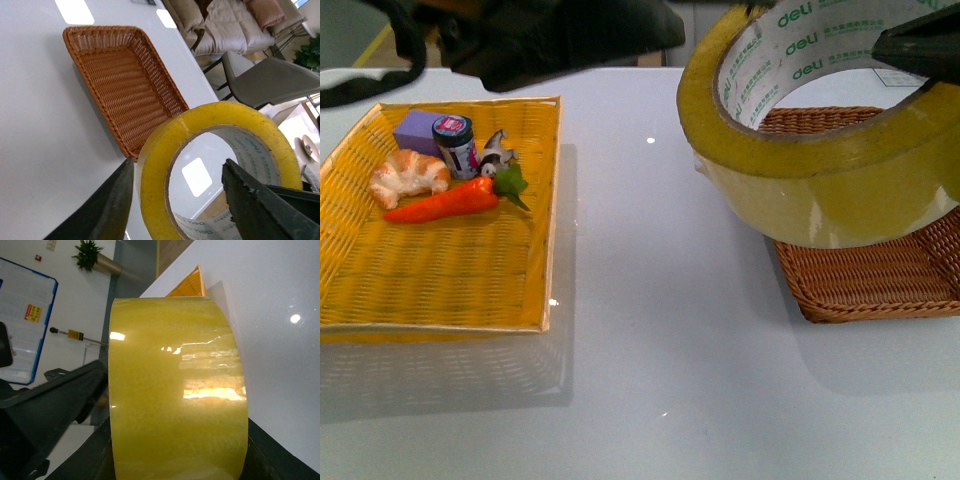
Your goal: Move tape to another basket
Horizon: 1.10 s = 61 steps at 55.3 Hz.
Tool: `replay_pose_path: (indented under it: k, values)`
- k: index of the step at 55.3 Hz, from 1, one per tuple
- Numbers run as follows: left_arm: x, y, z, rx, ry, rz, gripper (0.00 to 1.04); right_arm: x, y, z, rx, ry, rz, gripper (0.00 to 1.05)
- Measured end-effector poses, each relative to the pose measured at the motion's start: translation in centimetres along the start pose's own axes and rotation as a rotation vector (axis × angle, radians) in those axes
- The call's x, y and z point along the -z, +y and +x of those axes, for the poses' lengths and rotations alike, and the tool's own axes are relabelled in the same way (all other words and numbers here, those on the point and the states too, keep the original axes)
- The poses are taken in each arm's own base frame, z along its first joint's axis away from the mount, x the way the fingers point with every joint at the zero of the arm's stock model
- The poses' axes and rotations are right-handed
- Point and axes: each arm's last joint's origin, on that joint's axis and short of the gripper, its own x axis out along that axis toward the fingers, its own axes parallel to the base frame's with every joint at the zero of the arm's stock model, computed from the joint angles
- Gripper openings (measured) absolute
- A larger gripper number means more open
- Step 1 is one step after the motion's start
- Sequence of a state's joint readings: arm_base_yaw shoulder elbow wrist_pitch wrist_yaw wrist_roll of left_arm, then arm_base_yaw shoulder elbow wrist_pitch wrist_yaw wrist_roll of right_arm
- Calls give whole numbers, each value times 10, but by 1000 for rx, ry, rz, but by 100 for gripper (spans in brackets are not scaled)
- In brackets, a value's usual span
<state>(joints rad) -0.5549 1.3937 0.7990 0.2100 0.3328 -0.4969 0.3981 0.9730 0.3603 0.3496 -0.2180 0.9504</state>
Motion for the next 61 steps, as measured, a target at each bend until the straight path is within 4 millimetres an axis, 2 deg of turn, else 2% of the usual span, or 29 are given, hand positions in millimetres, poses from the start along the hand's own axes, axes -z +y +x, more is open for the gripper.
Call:
replay_pose_path:
  k: [9, 13, 18, 24, 27, 29, 34, 37, 42, 50, 54, 61]
  values:
    - [-7, 3, -19, -41, -74, -1, 82, -5, -6, -4, 13, -13, 12, 47]
    - [-11, 7, -35, -46, -133, -2, 96, -9, -13, -7, 29, -27, 25, 47]
    - [-15, 7, -53, -33, -200, 1, 95, -14, -20, -10, 42, -45, 37, 47]
    - [-19, 6, -63, -37, -246, 10, 96, -23, -27, -12, 43, -72, 48, 47]
    - [-15, 6, -62, -162, -375, 93, 88, -28, -32, -11, 46, -90, 51, 47]
    - [-11, 11, -67, -330, -513, 180, 81, -33, -36, -10, 47, -96, 53, 47]
    - [5, 27, -82, -615, -623, 283, 67, -42, -48, -5, 65, -107, 59, 47]
    - [13, 36, -93, -697, -633, 315, 58, -50, -57, -1, 79, -124, 67, 47]
    - [27, 45, -105, -732, -621, 359, 44, -63, -68, 9, 90, -157, 60, 47]
    - [46, 57, -119, -745, -597, 390, 21, -81, -86, 36, 76, -147, 36, 47]
    - [56, 63, -128, -741, -600, 399, 3, -90, -111, 58, 109, -147, 58, 47]
    - [67, 68, -137, -746, -602, 402, 2, -98, -142, 81, 165, -149, 93, 47]
